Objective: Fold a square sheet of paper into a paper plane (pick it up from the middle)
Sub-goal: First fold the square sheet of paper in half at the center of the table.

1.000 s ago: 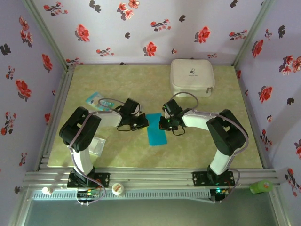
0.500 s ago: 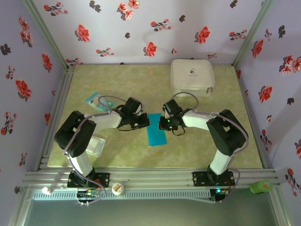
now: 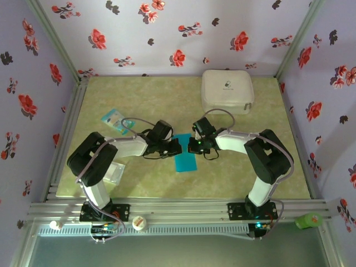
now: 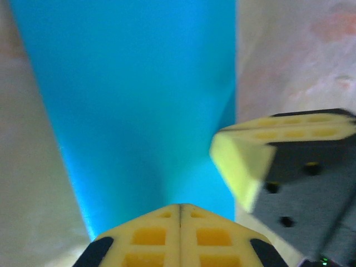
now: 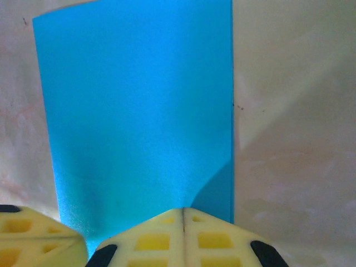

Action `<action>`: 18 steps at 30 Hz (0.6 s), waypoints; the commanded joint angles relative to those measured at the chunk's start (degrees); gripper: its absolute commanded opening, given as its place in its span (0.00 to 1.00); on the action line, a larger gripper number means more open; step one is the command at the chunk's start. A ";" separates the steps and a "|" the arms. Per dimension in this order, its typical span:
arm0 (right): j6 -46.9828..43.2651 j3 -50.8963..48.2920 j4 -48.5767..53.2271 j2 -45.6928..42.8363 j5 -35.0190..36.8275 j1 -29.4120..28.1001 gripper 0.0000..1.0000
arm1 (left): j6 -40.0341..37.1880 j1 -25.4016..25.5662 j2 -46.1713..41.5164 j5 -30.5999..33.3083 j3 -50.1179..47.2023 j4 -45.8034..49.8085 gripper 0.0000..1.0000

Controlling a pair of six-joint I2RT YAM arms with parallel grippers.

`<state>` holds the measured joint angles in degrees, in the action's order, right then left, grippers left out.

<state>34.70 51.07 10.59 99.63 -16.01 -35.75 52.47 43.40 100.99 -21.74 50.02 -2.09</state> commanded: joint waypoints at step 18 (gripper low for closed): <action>0.78 -3.87 9.81 1.70 7.07 0.57 0.00 | -0.75 1.56 -5.62 -2.09 -6.38 -9.53 0.00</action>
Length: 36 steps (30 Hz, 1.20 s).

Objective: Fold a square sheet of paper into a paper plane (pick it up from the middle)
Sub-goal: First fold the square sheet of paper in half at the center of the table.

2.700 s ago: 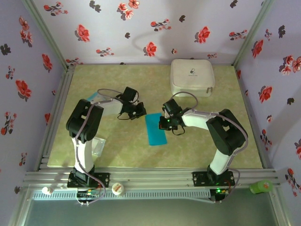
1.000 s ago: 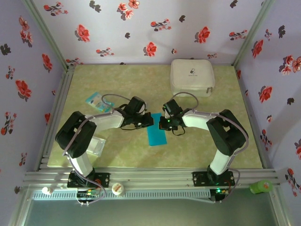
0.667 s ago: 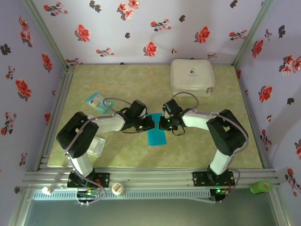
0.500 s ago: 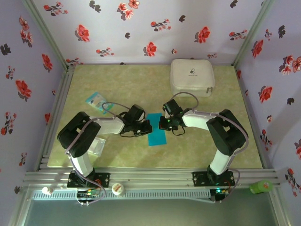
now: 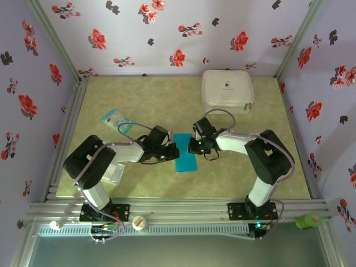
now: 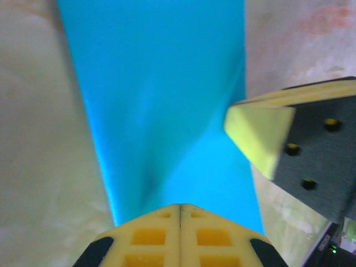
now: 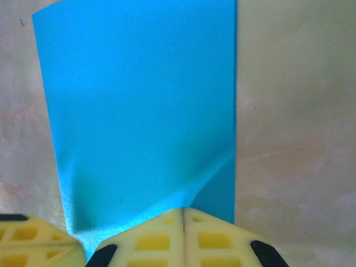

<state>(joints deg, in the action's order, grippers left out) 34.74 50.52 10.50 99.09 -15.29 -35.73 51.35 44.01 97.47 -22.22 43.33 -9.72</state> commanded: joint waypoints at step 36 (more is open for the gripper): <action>0.41 -2.97 10.77 2.67 6.75 0.57 0.00 | -2.70 7.18 -2.79 -2.49 -8.32 3.87 0.03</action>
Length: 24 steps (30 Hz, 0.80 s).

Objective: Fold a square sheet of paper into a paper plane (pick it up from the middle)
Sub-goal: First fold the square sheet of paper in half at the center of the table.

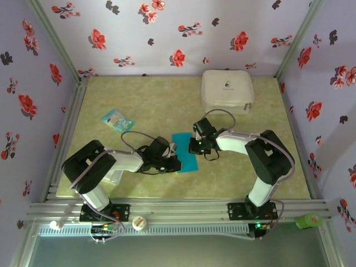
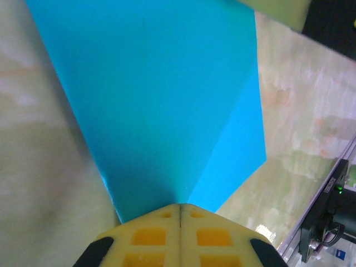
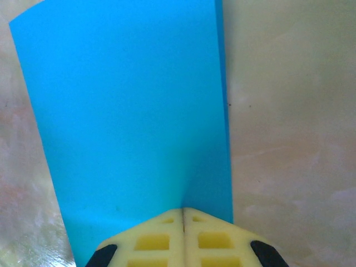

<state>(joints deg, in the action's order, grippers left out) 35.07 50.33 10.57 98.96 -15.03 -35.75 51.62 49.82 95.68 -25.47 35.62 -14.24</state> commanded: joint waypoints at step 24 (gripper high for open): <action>-1.36 -0.04 6.61 -5.08 -0.08 0.59 0.10 | -10.09 -4.62 -15.71 12.61 11.57 27.58 0.18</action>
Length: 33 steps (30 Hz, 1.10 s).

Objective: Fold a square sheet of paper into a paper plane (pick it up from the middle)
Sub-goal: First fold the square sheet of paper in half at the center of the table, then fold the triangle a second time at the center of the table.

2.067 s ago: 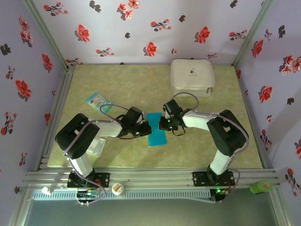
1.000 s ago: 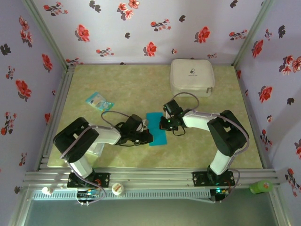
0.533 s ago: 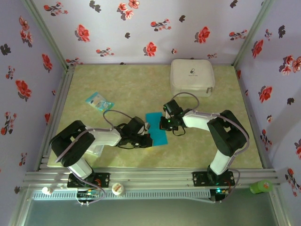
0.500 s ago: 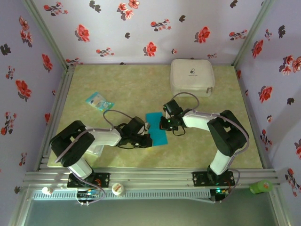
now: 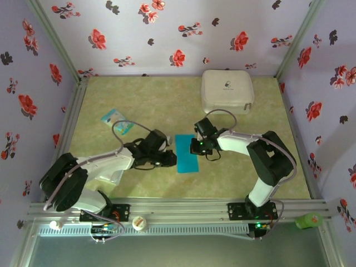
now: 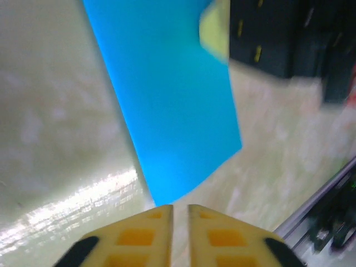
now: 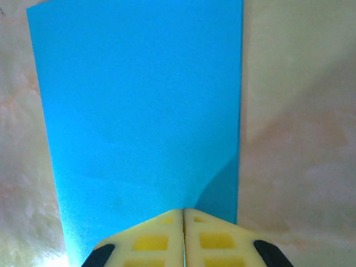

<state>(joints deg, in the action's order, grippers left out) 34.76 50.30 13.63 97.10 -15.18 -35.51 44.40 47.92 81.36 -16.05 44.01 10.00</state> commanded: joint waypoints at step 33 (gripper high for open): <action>16.48 -20.17 -2.72 -25.89 -2.51 3.07 0.41 | -5.64 -11.80 31.00 -14.72 26.46 -3.40 0.00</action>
<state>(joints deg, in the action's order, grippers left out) 49.76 29.98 12.43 69.52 -14.98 -32.86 37.36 35.73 110.63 -27.66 69.71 9.15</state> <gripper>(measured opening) 0.412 0.052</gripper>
